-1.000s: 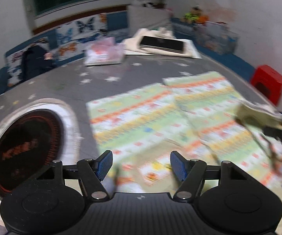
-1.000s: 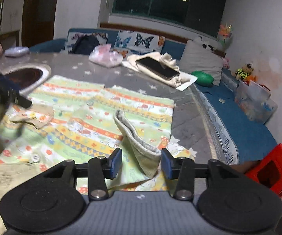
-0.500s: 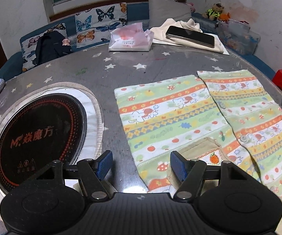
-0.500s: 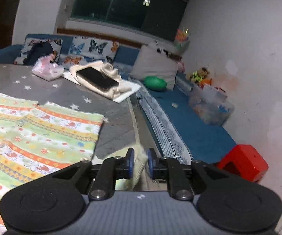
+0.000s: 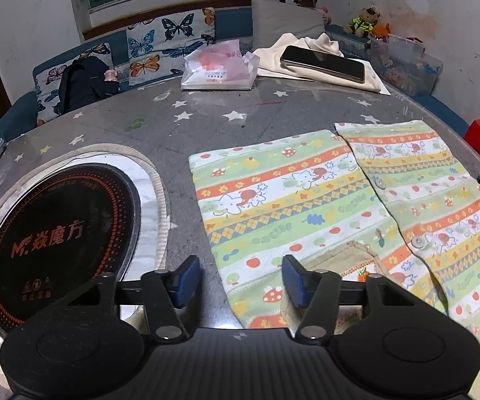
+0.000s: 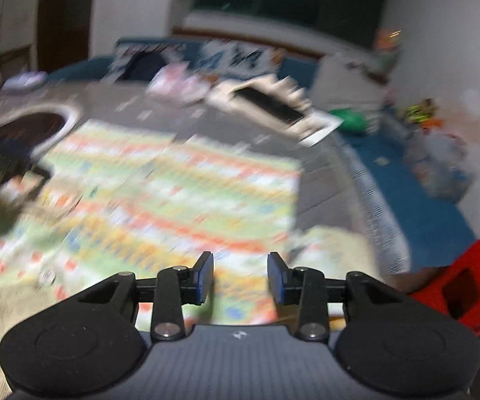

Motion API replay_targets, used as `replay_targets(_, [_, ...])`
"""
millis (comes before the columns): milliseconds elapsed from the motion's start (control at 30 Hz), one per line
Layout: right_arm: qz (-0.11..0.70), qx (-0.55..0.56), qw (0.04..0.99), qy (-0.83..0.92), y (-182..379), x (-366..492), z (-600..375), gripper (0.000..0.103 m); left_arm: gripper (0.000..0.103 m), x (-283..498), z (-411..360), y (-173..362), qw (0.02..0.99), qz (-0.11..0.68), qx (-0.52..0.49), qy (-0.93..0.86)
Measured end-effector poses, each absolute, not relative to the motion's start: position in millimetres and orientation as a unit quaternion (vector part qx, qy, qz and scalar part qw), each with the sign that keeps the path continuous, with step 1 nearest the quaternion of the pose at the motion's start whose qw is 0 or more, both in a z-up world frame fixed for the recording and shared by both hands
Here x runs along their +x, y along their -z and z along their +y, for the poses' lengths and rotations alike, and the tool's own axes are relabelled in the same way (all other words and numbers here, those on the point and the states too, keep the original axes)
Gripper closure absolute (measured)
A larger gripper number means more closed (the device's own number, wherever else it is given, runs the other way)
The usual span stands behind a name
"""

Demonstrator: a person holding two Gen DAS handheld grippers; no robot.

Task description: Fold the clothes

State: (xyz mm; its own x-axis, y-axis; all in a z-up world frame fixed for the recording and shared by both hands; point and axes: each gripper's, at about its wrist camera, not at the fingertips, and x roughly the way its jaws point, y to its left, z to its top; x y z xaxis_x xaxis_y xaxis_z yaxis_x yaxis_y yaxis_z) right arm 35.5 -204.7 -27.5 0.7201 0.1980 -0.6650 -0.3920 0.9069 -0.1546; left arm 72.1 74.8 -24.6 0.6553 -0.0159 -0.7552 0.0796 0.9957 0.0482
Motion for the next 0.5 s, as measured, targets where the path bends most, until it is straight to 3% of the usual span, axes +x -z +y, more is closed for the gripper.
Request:
replay_targets(100, [0.344, -0.139, 0.915, -0.158, 33.8, 43.4, -199.0, 0.061, 0.066, 74.4, 73.9, 24.9, 0.91, 0.411, 0.036, 0.033])
replay_targets(167, [0.351, -0.123, 0.915, -0.158, 33.8, 49.4, -200.9, 0.06, 0.083, 76.0, 73.3, 25.1, 0.911, 0.409, 0.035, 0.037])
replay_targets(233, [0.359, -0.099, 0.913, -0.163, 33.7, 54.2, -206.5, 0.06, 0.091, 76.8, 71.8, 25.7, 0.913, 0.404, 0.042, 0.033])
replay_targets(500, [0.355, -0.072, 0.916, -0.174, 37.8, 62.4, -202.8, 0.059, 0.097, 80.3, 79.2, 27.8, 0.917, 0.397, 0.045, 0.008])
